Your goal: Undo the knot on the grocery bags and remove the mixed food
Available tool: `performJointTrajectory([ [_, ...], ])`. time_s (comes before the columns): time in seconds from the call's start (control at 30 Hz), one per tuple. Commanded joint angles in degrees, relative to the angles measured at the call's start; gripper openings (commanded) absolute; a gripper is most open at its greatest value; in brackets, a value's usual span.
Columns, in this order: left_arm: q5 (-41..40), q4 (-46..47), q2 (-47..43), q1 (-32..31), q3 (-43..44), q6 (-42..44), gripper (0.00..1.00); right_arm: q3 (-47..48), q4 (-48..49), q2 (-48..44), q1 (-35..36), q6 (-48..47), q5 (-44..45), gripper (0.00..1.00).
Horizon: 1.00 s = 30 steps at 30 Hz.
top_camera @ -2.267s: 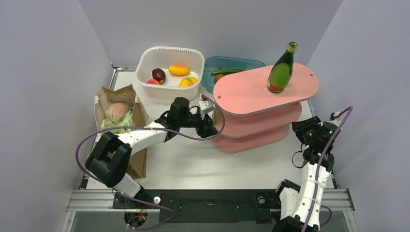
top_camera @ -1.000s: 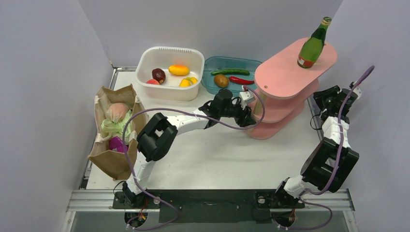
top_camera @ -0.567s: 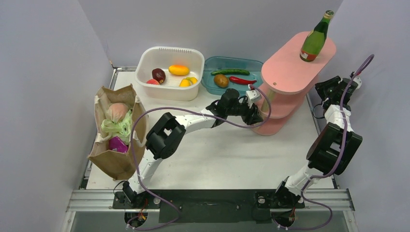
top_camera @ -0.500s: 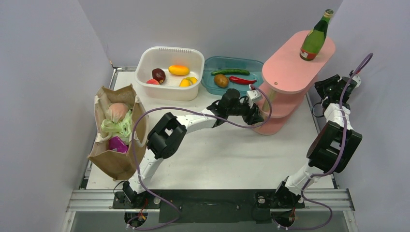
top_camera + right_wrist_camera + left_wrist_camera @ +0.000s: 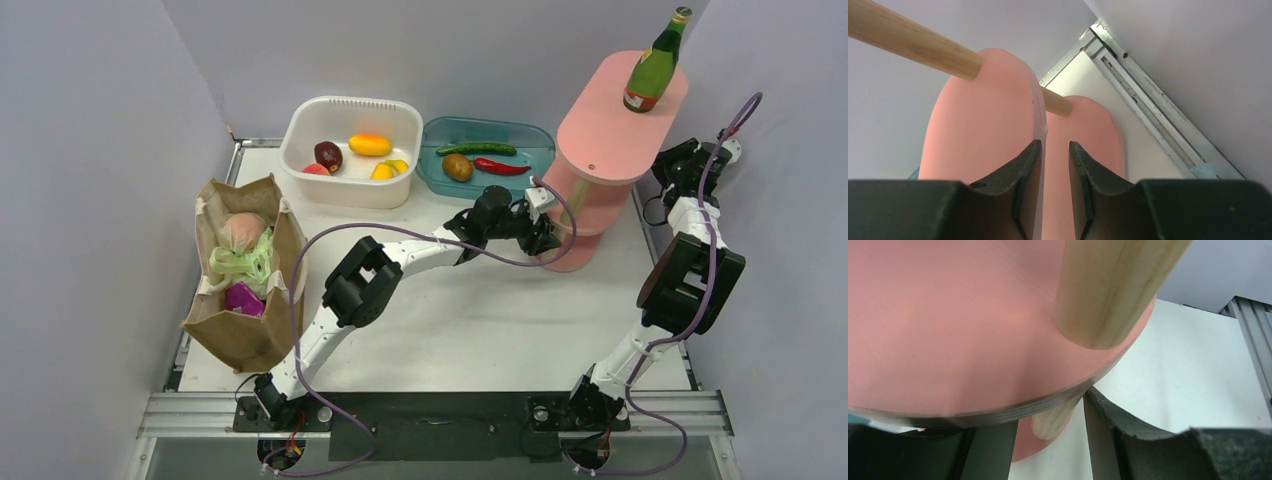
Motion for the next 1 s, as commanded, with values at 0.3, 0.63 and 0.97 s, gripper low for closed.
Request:
performJointTrajectory([
  [0.3, -5.79, 5.93, 3.69, -1.17, 6.16, 2.4, 0.47, 7.09, 2.93, 3.24, 4.08, -1.83, -2.21, 0.24],
  [0.63, -5.75, 17.76, -10.7, 2.58, -14.0, -4.57, 0.52, 5.06, 1.4, -1.59, -1.03, -2.78, -4.68, 0.27],
  [0.97, -5.6, 17.29, -20.02, 3.47, -27.83, -4.37, 0.58, -4.21, -2.2, -13.53, -4.74, -7.27, -6.42, 0.59],
])
